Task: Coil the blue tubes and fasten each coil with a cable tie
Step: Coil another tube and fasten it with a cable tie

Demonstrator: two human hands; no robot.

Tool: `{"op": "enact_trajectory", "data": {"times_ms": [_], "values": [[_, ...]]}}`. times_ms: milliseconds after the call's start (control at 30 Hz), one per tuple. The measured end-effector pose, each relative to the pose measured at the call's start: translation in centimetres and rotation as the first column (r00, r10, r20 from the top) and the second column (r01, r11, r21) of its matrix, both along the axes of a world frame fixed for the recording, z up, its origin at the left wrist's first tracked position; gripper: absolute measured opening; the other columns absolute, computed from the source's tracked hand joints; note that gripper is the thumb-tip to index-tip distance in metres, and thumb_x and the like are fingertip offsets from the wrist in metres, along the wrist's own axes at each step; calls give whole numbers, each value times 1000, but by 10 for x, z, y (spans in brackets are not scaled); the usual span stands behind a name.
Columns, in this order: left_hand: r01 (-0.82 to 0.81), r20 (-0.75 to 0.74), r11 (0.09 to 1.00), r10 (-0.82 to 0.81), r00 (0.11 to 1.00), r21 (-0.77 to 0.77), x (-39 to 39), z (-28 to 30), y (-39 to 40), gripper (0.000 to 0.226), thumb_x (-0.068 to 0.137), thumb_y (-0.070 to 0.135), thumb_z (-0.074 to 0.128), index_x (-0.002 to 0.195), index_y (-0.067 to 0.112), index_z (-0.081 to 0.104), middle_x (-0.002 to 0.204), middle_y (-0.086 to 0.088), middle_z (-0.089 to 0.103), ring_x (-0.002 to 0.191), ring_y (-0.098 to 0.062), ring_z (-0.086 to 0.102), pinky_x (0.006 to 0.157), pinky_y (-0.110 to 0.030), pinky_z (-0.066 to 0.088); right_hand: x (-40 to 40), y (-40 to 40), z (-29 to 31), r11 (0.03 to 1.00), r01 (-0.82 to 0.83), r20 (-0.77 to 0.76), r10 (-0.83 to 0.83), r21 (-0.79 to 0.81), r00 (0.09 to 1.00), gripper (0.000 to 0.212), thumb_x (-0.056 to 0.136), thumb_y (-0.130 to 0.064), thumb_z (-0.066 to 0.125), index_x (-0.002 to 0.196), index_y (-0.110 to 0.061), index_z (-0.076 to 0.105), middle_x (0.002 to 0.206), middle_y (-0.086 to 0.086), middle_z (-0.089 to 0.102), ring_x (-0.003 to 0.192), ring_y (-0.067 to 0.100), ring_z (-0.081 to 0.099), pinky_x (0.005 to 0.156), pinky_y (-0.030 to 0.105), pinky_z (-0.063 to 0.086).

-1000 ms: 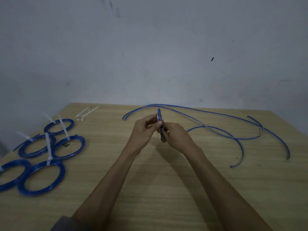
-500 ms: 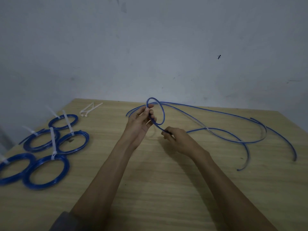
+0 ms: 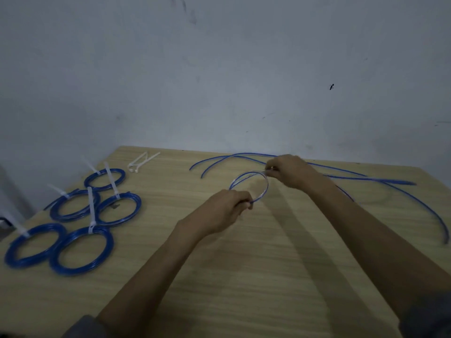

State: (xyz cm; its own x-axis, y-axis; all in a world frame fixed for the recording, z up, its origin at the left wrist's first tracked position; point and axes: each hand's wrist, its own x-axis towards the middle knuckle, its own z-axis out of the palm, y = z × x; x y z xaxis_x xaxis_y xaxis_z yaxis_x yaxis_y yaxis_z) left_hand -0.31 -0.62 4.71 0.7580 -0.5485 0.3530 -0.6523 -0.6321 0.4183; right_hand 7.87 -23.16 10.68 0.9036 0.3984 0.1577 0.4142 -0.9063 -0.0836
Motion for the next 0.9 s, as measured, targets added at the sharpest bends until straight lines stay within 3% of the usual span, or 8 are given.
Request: {"op": "enact_trajectory", "data": {"times_ms": [100,200,400,567,700,900], "values": [[-55,123,990,39,992,128,1,-15,6,17,103,22,47,94,21,61,84,3,64,81,-24,58,70,-35,38,3,-3,6,996,26,25,-28,85,999,28,102,-41,53,104,-19,70,103,4,69,95,26,62,77,38,50],[-112,199,978,76,977,175,2,-25,7,16,104,23,43,97,22,58,87,3,63,82,-24,55,79,-38,40,0,0,5,967,23,33,-32,254,999,26,102,-36,55,108,-18,73,108,4,71,97,22,63,83,39,51],[-146,314,965,72,947,217,1,-29,1,16,104,20,44,98,17,58,86,-4,64,77,-28,55,68,-35,31,-11,11,-4,867,-7,77,-37,498,996,25,102,-25,56,106,-8,75,100,5,74,87,11,57,75,24,37],[-134,399,956,19,917,263,2,-38,-8,11,96,10,58,94,20,59,80,1,60,75,-22,55,72,-33,35,-11,12,-2,830,4,108,-78,558,991,26,102,-23,56,106,-6,76,98,5,75,90,13,63,80,24,40],[-195,482,954,64,874,227,9,-35,-3,23,85,4,71,94,21,59,83,3,58,76,-20,50,74,-32,35,-13,8,0,794,9,99,-87,607,991,26,102,-23,55,105,-7,76,95,1,74,90,11,62,81,22,41],[-180,581,940,-23,814,290,7,-41,-10,30,75,0,74,97,18,64,85,1,61,78,-22,55,79,-31,36,-13,7,2,764,4,95,-86,645,992,28,102,-26,55,111,-9,76,107,1,75,98,8,63,86,22,44]]}}
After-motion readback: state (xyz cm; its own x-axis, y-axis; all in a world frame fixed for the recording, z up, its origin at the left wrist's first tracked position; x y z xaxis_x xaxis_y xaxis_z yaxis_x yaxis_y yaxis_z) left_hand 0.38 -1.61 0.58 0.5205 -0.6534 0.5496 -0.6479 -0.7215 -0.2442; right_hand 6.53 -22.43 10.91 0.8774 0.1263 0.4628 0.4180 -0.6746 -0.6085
